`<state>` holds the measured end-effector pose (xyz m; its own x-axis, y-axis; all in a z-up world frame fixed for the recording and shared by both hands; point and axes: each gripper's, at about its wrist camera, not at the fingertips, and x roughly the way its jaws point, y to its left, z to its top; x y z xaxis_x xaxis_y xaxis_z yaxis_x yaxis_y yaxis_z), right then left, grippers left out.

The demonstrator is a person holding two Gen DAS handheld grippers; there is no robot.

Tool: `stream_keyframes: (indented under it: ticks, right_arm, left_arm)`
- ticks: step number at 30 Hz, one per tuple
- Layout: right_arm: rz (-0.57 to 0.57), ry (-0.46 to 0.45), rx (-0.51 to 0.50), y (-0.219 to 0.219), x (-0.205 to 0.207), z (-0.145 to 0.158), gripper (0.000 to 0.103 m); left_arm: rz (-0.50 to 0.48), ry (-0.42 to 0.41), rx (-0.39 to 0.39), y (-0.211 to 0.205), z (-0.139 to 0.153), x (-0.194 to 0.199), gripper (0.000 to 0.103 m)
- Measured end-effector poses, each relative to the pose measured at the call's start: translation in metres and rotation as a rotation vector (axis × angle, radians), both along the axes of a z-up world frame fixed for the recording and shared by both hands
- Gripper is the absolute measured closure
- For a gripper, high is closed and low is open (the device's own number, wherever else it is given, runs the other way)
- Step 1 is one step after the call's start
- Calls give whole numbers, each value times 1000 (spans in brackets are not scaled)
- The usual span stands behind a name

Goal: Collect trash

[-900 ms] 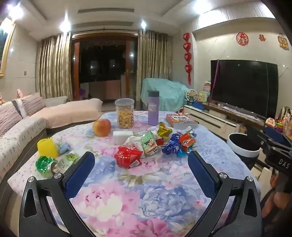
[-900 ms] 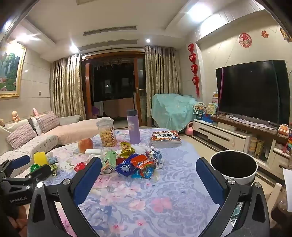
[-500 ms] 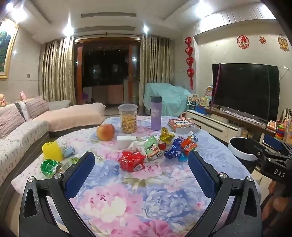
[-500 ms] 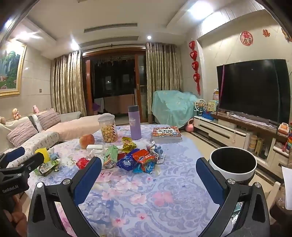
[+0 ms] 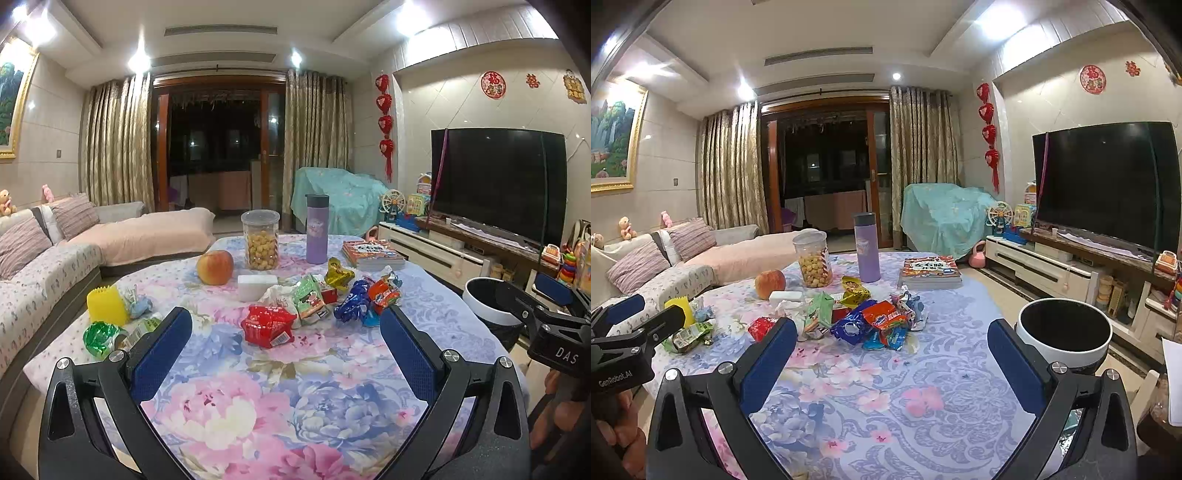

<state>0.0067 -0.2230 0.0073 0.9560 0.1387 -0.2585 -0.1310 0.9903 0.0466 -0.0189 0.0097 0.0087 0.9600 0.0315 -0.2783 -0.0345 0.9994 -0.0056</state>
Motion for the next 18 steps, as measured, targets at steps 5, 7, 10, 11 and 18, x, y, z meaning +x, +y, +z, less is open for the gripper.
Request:
stream_keyframes:
  ticks: [5,7,10,11,18]
  right_arm:
    - [0,-1,1,1,0,0,0]
    - [-1,2,-1,2,0,0,0]
    - [0,1,0,2,0,0,0]
    - [0,1,0,2,1,0,0]
    - [3,-1,8,2,-2,-1,0]
  left_arm:
    - [1,-3,-4,1,0,0,0]
    - [1,-1,-3,1,-1,1,0]
    - [1,-3,-2,1,-1,0,0]
    - [1,-3,-1,1,-1,0,0]
    - [2,-3,1,1,-2,-1,0]
